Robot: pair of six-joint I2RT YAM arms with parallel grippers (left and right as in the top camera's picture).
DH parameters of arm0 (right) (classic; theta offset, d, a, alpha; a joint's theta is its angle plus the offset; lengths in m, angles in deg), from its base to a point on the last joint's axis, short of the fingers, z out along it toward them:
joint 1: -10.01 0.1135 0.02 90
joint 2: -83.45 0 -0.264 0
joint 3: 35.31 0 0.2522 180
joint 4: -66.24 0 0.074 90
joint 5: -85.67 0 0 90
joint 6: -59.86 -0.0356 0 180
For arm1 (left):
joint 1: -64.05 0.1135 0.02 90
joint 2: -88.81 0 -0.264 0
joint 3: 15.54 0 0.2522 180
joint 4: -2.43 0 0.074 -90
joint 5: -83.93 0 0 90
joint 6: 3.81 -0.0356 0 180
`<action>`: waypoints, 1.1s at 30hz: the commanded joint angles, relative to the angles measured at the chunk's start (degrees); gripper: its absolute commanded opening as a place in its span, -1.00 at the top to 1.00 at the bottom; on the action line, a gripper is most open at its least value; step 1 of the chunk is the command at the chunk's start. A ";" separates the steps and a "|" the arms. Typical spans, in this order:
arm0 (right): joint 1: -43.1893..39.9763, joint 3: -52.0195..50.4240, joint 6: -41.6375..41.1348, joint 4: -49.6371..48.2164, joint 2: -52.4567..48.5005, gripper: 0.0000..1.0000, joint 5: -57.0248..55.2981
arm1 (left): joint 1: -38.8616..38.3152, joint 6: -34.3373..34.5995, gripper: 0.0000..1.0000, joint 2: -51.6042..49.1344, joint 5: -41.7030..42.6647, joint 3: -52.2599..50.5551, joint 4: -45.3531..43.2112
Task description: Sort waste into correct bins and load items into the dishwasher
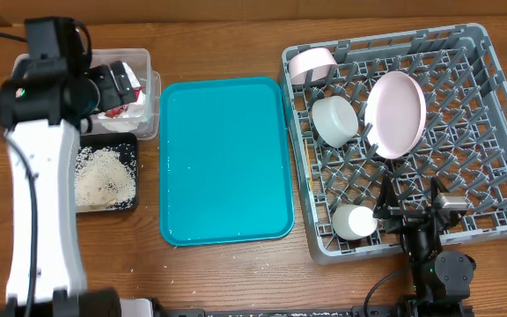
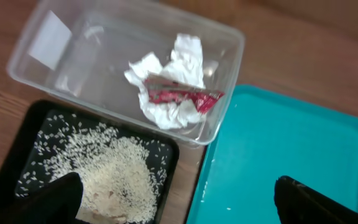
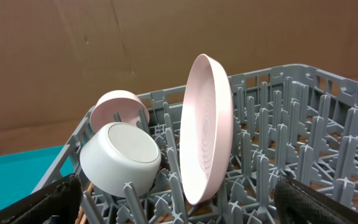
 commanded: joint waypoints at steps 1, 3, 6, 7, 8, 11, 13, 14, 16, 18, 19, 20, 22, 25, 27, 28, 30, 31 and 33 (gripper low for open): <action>-0.15 -0.59 0.17 -0.42 0.68 -1.00 0.33 | -0.50 0.15 -1.00 6.97 -1.75 0.87 0.85; -0.15 -0.59 0.17 -0.42 0.68 -1.00 0.33 | -0.50 -0.11 -1.00 9.73 -2.19 0.87 2.45; -0.15 -0.59 0.17 -0.42 0.68 -1.00 0.33 | -0.50 1.40 -1.00 14.49 -2.19 -0.68 2.19; -0.15 -0.59 0.17 -0.42 0.68 -1.00 0.33 | -0.50 1.95 -1.00 16.26 -2.19 -2.10 0.48; -0.15 -0.59 0.17 -0.42 0.68 -1.00 0.33 | -0.50 2.19 -1.00 18.34 -2.10 -4.17 -2.16; -0.15 -0.59 0.17 -0.42 0.68 -1.00 0.33 | -0.50 2.29 -0.99 25.42 -1.27 -13.79 -13.46; -0.15 -0.59 0.17 -0.39 0.68 -1.00 0.33 | -0.50 2.03 -1.00 30.40 -1.18 -22.34 -22.56; -0.15 -0.59 0.17 -0.42 0.68 -1.00 0.33 | -0.50 1.81 -1.00 33.40 -1.16 -27.61 -27.69; -0.15 -0.59 0.17 -0.42 0.68 -1.00 0.33 | -0.50 1.84 -1.00 38.49 -0.66 -36.37 -34.95; -0.15 -0.59 0.17 -0.42 0.68 -1.00 0.33 | -0.50 1.81 -1.00 43.63 0.52 -44.57 -40.63; -0.15 -0.59 0.17 -0.42 0.68 -1.00 0.33 | -0.50 1.81 -1.00 45.99 1.01 -48.22 -42.82; -0.15 -0.59 0.17 -0.42 0.68 -1.00 0.33 | -0.50 1.73 -1.00 48.63 1.33 -52.24 -45.13; -0.15 -0.59 0.17 -0.42 0.68 -0.99 0.33 | -0.50 1.62 -1.00 52.72 1.49 -58.64 -49.07; -0.15 -0.59 0.17 -0.42 0.68 -0.99 0.33 | -0.50 0.85 -1.00 58.75 1.97 -68.22 -54.86; -0.15 -0.59 0.17 -0.42 0.68 -1.00 0.33 | -0.50 -0.42 -1.00 62.27 3.21 -73.26 -57.70; -0.15 -0.59 0.17 -0.42 0.68 -1.00 0.33 | -0.50 -0.76 -1.00 64.06 3.61 -75.65 -58.84; -0.15 -0.59 0.17 -0.42 0.68 -1.00 0.33 | -0.55 -0.79 -1.00 67.49 3.58 -79.97 -60.22; -0.15 -0.59 0.17 -0.39 0.68 -0.99 0.33 | -0.63 -1.16 -0.99 69.09 3.58 -81.83 -60.61; -0.15 -0.59 0.17 -0.42 0.68 -1.00 0.33 | -0.92 -2.60 -1.00 72.50 3.58 -85.18 -61.18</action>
